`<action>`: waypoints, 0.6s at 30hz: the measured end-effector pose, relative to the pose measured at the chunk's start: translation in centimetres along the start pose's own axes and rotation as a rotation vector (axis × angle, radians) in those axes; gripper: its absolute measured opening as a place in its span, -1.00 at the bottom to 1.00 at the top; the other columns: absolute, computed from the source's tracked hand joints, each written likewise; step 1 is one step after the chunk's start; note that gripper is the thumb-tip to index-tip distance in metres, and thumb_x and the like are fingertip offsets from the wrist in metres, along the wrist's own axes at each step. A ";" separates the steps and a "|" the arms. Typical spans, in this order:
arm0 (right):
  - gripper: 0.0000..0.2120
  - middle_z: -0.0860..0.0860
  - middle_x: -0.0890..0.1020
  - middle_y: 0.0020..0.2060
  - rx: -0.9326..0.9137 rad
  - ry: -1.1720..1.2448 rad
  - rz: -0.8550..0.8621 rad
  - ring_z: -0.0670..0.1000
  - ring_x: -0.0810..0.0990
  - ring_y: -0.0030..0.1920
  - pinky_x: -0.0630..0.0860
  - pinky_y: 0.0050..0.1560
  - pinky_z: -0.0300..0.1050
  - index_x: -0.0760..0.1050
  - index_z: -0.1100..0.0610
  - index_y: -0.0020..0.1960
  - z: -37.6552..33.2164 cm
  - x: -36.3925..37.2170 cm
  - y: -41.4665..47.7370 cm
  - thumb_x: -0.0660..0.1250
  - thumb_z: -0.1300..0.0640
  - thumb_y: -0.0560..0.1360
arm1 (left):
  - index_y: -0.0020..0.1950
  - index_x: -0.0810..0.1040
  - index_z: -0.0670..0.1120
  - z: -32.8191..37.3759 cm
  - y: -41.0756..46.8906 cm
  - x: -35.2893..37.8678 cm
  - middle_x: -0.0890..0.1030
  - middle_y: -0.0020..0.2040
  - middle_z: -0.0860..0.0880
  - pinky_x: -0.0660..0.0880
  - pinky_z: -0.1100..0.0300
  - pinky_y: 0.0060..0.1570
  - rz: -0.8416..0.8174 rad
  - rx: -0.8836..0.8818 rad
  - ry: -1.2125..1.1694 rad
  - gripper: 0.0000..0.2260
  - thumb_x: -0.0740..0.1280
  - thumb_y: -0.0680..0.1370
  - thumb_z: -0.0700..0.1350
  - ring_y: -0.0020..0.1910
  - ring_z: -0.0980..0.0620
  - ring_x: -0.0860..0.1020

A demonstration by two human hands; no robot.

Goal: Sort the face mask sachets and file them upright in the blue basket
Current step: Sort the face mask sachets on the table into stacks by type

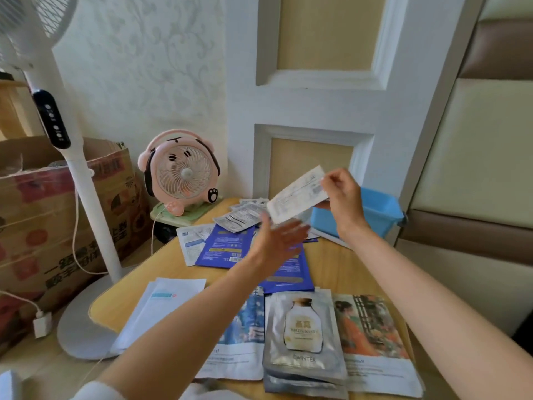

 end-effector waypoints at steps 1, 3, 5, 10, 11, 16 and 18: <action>-0.79 0.04 0.56 -0.25 -0.006 -0.018 -0.117 -0.04 0.58 -0.20 0.56 -0.18 -0.08 0.38 0.08 -0.23 0.0 1.0 -0.5 0.24 0.29 0.54 | 0.34 0.42 -0.11 1.4 -0.5 -0.5 0.51 0.29 -0.20 0.26 -0.19 0.34 -0.018 0.043 -0.196 -0.23 -0.27 0.51 0.36 0.33 -0.18 0.43; -0.81 -0.02 0.60 -0.26 -0.049 -0.112 -0.304 -0.14 0.61 -0.22 0.55 -0.16 -0.22 0.43 0.07 -0.21 0.1 2.7 -1.9 0.31 0.31 0.50 | 0.28 0.47 -0.09 3.9 -2.0 -1.7 0.59 0.18 -0.22 0.40 -0.28 0.17 -0.068 0.087 -0.389 -0.23 -0.20 0.48 0.41 0.16 -0.24 0.55; -0.77 -0.09 0.63 -0.25 -0.067 -0.191 -0.390 -0.21 0.62 -0.21 0.56 -0.11 -0.28 0.47 0.03 -0.22 0.8 3.7 -2.8 0.36 0.34 0.45 | 0.24 0.49 -0.05 5.1 -3.5 -2.4 0.61 0.16 -0.18 0.47 -0.23 0.08 -0.122 0.094 -0.335 -0.28 -0.15 0.47 0.42 0.08 -0.20 0.61; -0.81 -0.06 0.62 -0.35 -0.191 -0.282 -0.238 -0.14 0.56 -0.29 0.50 -0.19 -0.20 0.55 0.13 -0.27 0.9 4.0 -2.9 0.34 0.39 0.40 | 0.28 0.51 -0.07 6.4 -6.3 -1.8 0.50 0.30 -0.12 0.44 -0.07 0.18 -0.229 0.205 0.035 -0.59 0.34 0.46 0.03 0.26 -0.09 0.48; -0.81 -0.02 0.62 -0.37 -0.175 -0.261 -0.170 -0.07 0.55 -0.30 0.49 -0.20 -0.08 0.55 0.12 -0.30 1.0 3.6 -2.6 0.33 0.36 0.38 | 0.23 0.54 -0.07 6.4 -6.2 -2.0 0.48 0.33 -0.09 0.47 0.04 0.19 -0.199 0.188 0.048 -0.67 0.31 0.47 -0.16 0.27 -0.01 0.47; -0.73 0.10 0.63 -0.10 -0.130 -0.068 0.062 -0.15 0.58 -0.11 0.47 -0.05 -0.40 0.54 0.06 -0.29 1.0 1.5 -2.0 0.38 0.43 0.37 | 0.31 0.45 -0.12 3.2 -6.8 -4.2 0.53 0.22 -0.21 0.56 -0.08 -0.03 -0.082 -0.069 -0.268 -0.58 0.25 0.49 -0.02 0.06 -0.19 0.58; -0.74 0.10 0.59 -0.07 -0.123 -0.035 0.039 -0.25 0.56 -0.14 0.46 -0.08 -0.40 0.52 0.11 -0.28 1.4 2.2 -2.3 0.36 0.46 0.37 | 0.19 0.54 -0.16 1.9 -7.9 -3.2 0.60 0.12 -0.21 0.57 -0.06 -0.03 -0.070 -0.105 -0.227 -0.52 0.11 0.56 0.18 -0.02 -0.16 0.63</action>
Point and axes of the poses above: each hand's wrist, its own y-axis towards the middle knuckle, its own x-axis out of the palm, z = x × y, the point moved 9 cm from there along y, towards the middle knuckle
